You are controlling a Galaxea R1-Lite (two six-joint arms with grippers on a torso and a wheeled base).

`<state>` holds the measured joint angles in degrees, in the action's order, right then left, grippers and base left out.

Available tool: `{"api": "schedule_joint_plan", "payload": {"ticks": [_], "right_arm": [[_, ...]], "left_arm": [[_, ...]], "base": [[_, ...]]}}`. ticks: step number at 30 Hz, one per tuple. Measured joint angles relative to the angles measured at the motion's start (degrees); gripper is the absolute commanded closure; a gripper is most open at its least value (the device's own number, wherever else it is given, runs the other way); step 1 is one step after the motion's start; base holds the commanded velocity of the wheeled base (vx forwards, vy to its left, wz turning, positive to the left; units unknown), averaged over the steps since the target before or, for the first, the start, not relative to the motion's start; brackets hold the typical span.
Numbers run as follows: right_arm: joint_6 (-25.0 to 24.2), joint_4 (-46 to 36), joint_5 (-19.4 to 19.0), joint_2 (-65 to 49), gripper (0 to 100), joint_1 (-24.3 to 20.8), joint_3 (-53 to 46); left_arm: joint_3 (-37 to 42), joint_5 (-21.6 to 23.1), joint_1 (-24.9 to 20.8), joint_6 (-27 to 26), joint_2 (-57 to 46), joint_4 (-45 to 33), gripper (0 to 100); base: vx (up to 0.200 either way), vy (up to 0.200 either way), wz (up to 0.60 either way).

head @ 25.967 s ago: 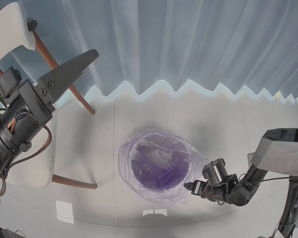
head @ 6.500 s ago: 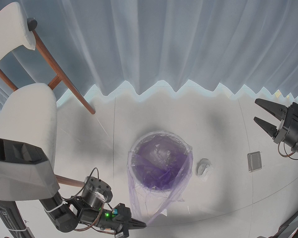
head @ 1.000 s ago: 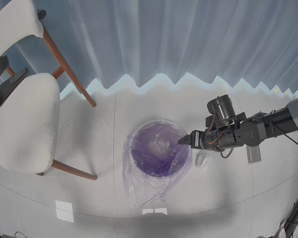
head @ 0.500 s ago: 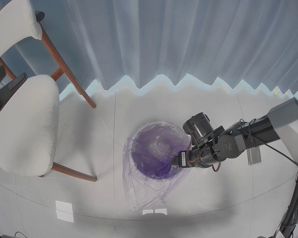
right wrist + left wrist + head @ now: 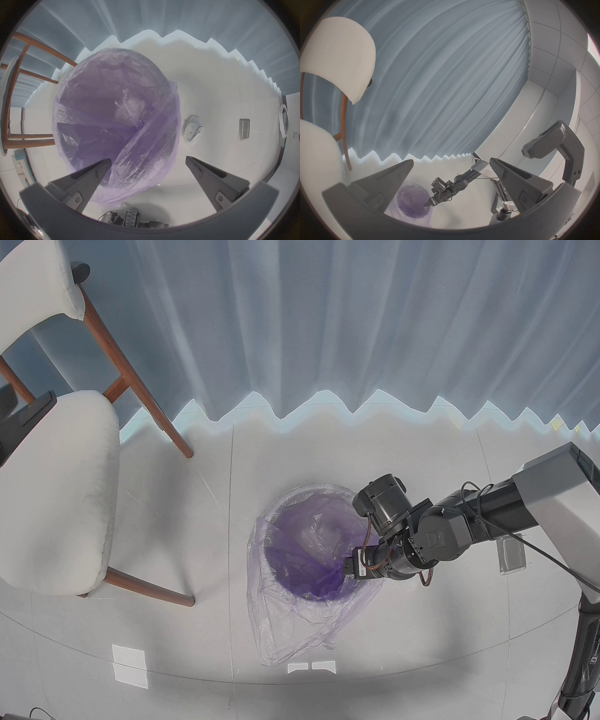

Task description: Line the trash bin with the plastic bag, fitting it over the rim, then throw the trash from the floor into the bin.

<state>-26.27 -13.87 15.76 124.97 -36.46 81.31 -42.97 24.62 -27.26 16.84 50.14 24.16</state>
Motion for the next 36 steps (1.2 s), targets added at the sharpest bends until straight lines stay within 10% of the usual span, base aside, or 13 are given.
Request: {"api": "schedule_joint_plan", "payload": {"ticks": [36], "right_arm": [[-2.55,5.34,-0.99,-2.94,100,4.05,-11.00]], "left_arm": [[1.46,0.06,0.00,-2.15,0.13,0.09,0]], "base": [[0.000,0.000,0.00]]}}
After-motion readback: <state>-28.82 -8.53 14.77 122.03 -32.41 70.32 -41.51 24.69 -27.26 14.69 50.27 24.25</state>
